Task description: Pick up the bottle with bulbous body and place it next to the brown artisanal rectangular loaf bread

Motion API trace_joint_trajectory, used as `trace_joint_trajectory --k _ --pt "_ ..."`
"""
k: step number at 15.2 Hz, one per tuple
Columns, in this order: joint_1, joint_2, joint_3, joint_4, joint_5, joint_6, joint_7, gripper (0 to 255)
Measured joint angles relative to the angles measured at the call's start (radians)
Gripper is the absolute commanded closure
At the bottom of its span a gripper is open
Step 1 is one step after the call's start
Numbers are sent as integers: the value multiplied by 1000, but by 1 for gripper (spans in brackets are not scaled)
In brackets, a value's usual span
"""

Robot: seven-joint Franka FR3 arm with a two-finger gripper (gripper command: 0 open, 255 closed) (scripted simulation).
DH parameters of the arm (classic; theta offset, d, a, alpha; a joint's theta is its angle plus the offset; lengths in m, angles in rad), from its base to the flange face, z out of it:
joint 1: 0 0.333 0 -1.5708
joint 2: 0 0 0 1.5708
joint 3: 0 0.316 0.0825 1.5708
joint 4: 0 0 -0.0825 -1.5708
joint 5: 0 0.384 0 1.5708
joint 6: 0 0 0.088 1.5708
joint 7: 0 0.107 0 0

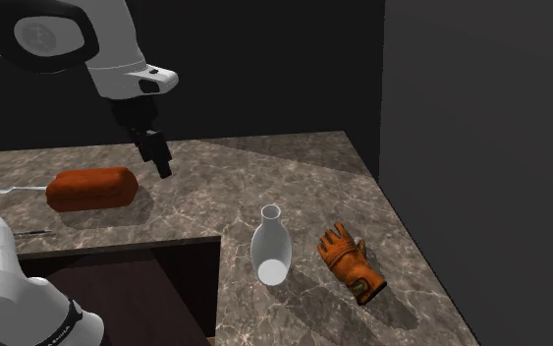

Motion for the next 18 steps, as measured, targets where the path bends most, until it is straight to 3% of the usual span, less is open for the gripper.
trace_joint_trajectory --k 9,18 --pt "-53 187 -127 57 -40 145 -112 0" --pt "-94 478 -277 235 -8 269 -276 0"
